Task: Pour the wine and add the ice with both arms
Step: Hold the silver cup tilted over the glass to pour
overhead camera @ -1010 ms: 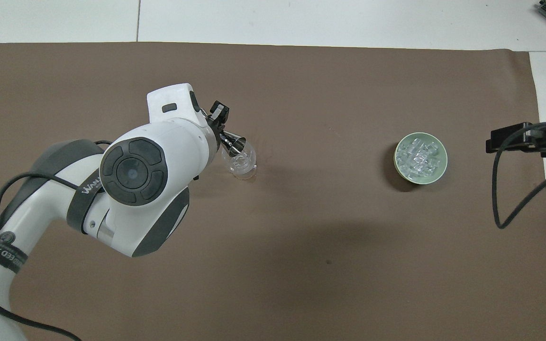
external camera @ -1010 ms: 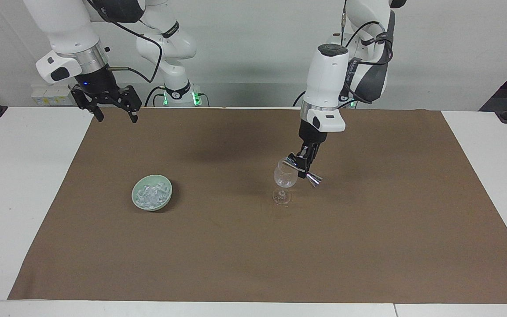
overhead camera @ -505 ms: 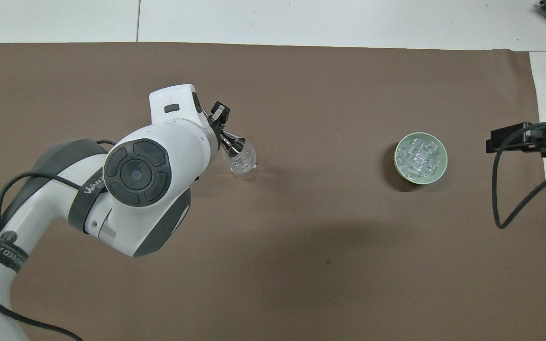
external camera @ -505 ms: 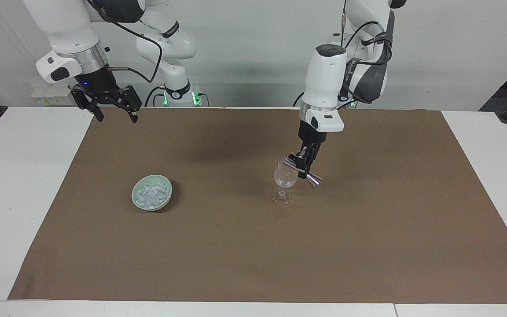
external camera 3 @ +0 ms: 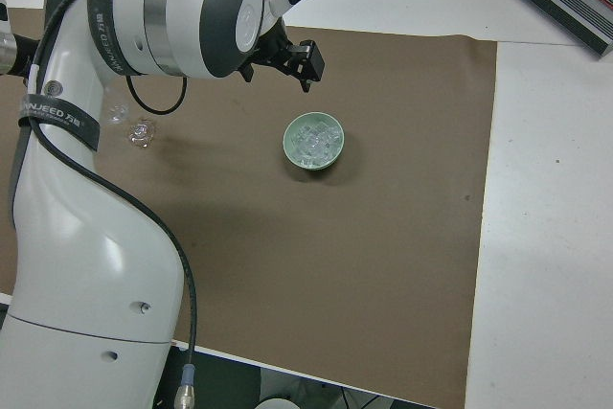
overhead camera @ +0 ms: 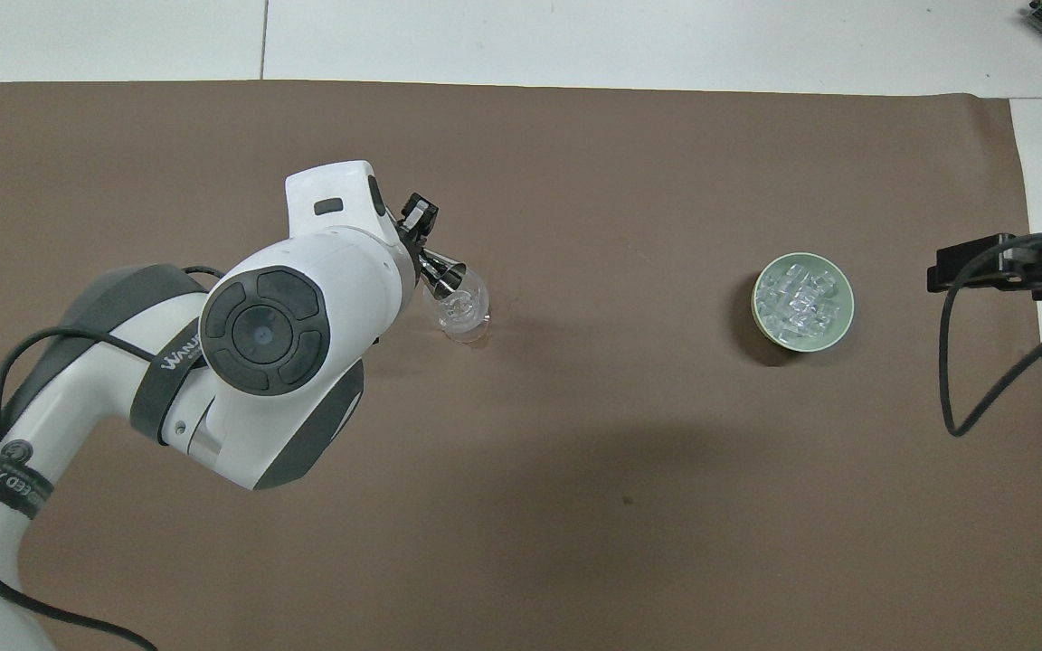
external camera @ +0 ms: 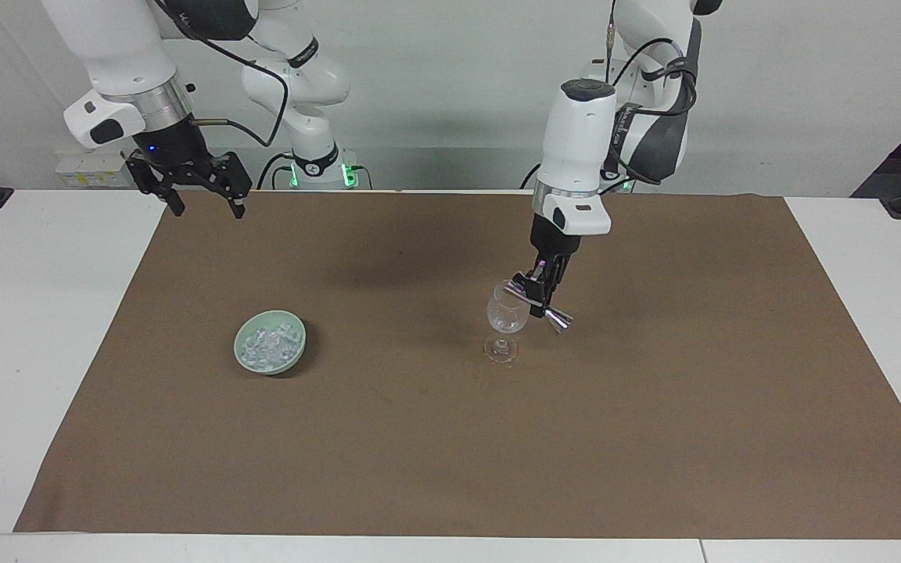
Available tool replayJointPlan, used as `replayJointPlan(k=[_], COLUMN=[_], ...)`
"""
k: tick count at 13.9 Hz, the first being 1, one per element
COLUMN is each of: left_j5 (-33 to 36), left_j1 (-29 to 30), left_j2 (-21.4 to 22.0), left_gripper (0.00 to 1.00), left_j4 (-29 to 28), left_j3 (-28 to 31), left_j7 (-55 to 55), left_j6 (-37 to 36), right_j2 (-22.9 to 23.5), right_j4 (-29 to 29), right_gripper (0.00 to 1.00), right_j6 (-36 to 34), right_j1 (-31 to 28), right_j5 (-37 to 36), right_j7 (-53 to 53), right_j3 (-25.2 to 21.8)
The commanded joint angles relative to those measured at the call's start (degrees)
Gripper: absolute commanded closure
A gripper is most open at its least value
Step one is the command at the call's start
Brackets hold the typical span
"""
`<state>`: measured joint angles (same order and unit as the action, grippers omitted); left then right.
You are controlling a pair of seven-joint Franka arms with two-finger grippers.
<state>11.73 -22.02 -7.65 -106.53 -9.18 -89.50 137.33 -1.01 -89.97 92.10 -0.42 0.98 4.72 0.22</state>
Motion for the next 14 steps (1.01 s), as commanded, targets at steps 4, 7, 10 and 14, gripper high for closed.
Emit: replayJointPlan(k=[4,7,10,14], left_j5=[1.37,2.42,4.08,5.85], left_j1=[-0.92,-0.92,-0.92,-0.83], left_j2=[0.18,0.18,0.18,0.18], left_gripper=[1.0,1.0,1.0,1.0], left_j4=[-0.17,-0.17,-0.08,-0.08], left_j3=[0.91,0.91,0.91,0.91], left_j7=[1.08,1.0,0.91,0.91], left_j6=[0.48,0.57,0.84,1.01], right_j2=[-0.66,-0.66,-0.66,-0.66], right_j4=[-0.73,-0.73,-0.73,-0.73], right_gripper=[0.0,0.0,0.0,0.0], right_j6=[-0.34,-0.34,-0.34,-0.34], right_j1=[-0.81,-0.81,-0.81,-0.81], right_j5=[0.86,0.86,0.86,0.86], right_j7=[-1.12,-1.21,-1.12,-1.12], right_j3=[0.39,0.39,0.39,0.39])
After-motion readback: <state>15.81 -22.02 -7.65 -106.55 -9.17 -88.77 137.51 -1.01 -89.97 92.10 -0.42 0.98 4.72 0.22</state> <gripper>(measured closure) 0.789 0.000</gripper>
